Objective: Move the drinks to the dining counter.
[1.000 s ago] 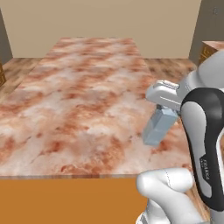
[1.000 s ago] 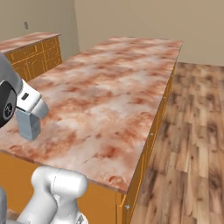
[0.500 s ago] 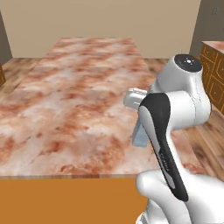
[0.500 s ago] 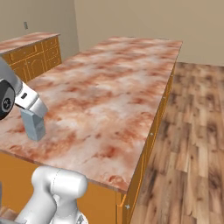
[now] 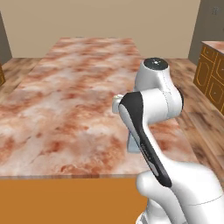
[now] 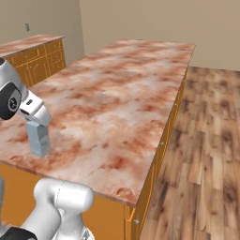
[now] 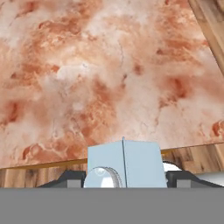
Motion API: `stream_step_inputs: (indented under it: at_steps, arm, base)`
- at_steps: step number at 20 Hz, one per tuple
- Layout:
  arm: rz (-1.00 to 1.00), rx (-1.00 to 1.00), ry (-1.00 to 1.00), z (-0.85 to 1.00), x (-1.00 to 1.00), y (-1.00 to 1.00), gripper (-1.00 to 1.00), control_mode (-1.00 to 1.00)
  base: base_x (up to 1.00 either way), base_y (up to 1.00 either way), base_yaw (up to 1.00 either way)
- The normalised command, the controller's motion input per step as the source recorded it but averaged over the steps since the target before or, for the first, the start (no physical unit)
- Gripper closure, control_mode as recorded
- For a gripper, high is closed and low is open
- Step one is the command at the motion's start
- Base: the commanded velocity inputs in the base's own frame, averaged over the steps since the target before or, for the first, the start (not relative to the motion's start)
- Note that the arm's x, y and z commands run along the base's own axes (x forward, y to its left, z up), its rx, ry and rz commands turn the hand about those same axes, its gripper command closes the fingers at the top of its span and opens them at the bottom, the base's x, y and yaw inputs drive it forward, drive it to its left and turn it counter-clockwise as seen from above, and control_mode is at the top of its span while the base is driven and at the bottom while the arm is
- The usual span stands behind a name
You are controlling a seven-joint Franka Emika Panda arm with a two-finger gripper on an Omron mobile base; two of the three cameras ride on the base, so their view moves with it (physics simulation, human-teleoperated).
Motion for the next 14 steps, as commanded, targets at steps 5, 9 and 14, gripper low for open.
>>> stream_step_inputs:
  at_steps: [5,9,14]
  arm:
    - [0.00,-0.02,-0.06,-0.24,0.08,0.13,1.00,-1.00]
    - [0.00,0.00,0.00,-0.36,0.07,0.04,1.00,-1.00]
    - [-0.04,-0.03,-0.14,-0.28,0.05,0.21,1.00,-1.00]
  base:
    - [0.00,0.00,0.00]
    - [0.00,0.00,0.00]
    - [0.00,0.00,0.00]
